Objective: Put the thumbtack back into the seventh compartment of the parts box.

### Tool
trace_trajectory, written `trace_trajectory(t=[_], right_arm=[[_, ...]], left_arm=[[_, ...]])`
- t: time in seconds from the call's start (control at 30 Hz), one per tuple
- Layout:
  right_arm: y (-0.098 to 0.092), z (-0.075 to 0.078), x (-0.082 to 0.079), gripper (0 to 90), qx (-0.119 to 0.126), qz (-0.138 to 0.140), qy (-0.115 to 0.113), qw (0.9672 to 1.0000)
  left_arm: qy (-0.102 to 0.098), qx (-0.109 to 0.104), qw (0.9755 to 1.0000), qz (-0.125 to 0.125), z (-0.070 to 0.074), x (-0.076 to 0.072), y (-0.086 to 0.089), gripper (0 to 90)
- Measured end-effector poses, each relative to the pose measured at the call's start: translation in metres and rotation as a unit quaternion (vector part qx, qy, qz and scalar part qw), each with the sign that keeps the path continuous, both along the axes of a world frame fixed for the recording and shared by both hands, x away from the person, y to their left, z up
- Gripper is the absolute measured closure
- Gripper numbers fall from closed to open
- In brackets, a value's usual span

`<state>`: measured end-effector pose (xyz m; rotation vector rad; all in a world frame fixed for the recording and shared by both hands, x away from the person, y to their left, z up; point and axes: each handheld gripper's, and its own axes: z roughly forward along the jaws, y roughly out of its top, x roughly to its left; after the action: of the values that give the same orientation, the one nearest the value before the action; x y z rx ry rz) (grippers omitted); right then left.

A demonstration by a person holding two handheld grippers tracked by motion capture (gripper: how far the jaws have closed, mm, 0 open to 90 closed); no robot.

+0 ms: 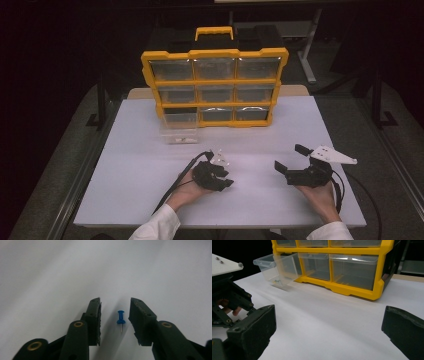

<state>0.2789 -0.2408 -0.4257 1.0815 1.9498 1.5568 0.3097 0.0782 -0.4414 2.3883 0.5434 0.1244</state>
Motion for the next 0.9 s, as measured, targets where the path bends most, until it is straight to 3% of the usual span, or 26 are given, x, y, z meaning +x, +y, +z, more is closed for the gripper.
trace_trajectory(t=[0.17,0.27,0.33,0.4,0.5,0.9], right_arm=[[0.0,0.0,0.0,0.0,0.001,0.001,0.0,1.0],[0.0,0.0,0.0,0.0,0.0,-0.001,-0.001,1.0],[-0.001,0.0,0.0,0.0,0.0,-0.003,-0.001,1.0],[-0.002,0.0,0.0,0.0,0.0,-0.005,0.0,1.0],[-0.003,-0.001,0.0,0.0,0.001,-0.007,0.001,1.0],[-0.005,-0.003,0.0,0.0,0.004,-0.008,0.005,1.0]], left_arm=[[0.002,0.005,1.0,-0.004,-0.002,0.0,-0.001,70.0],[0.009,0.009,0.9999,0.003,-0.003,0.002,-0.001,81.0],[0.034,-0.001,0.9994,0.005,-0.003,0.007,0.001,83.4],[0.044,-0.004,0.999,0.006,-0.003,0.01,0.003,83.9],[0.038,0.001,0.9992,0.01,-0.001,0.01,0.005,84.0],[0.03,-0.014,0.9994,0.007,0.007,0.009,0.011,84.0]])
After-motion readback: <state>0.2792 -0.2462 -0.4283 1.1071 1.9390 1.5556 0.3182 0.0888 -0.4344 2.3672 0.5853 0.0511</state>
